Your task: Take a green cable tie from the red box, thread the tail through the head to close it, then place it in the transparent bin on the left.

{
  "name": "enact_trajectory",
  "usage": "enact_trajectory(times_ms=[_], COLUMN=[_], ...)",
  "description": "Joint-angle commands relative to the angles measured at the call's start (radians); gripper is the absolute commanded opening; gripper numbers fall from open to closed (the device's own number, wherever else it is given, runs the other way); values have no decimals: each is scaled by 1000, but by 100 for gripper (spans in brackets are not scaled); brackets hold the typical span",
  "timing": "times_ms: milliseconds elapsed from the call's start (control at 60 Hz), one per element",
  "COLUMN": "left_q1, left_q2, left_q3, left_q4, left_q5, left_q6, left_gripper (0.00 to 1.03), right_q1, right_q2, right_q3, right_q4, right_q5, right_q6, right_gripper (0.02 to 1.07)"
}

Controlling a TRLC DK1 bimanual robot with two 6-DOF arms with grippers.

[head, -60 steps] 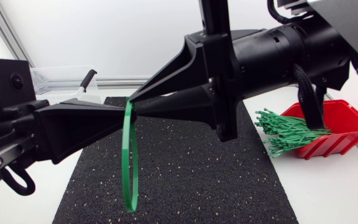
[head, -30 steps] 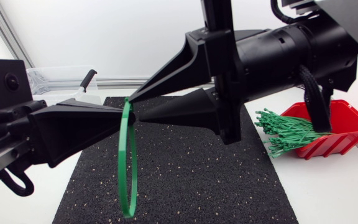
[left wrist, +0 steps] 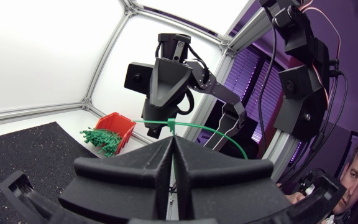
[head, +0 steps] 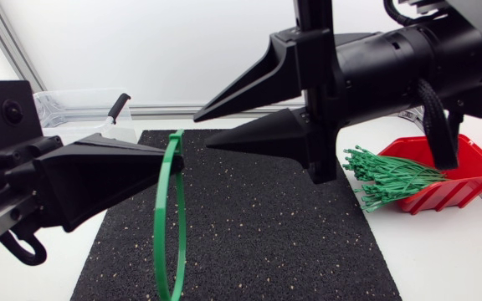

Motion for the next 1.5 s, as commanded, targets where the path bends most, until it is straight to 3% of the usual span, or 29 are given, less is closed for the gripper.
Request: enact_trajectory(times_ms=[0,867,1033,1133,1217,1483], left_q1=[-7,-14,-16,-16,-16,-20], left_q2=[-12,-12,-14,-17,-17,-15], left_q3=[-5,-5,-6,-6,-6,-6], left_q4=[13,11,11,11,10,10], left_q5=[-2,-2,-2,-2,-2,-2], left_q6=[11,15,15,15,17,20], left_gripper=[3,3,3,3,3,3], right_q1=[-2,72,60,60,63,57], right_q2=[35,49,61,59,52,49], right_q3=[18,52,49,47,41,24], right_q4=[21,21,39,41,41,56], right_q5=[-2,9,18,20,30,40], right_q6=[-11,-5,-5,-6,-6,-6], right_gripper=[37,33,20,19,9,8])
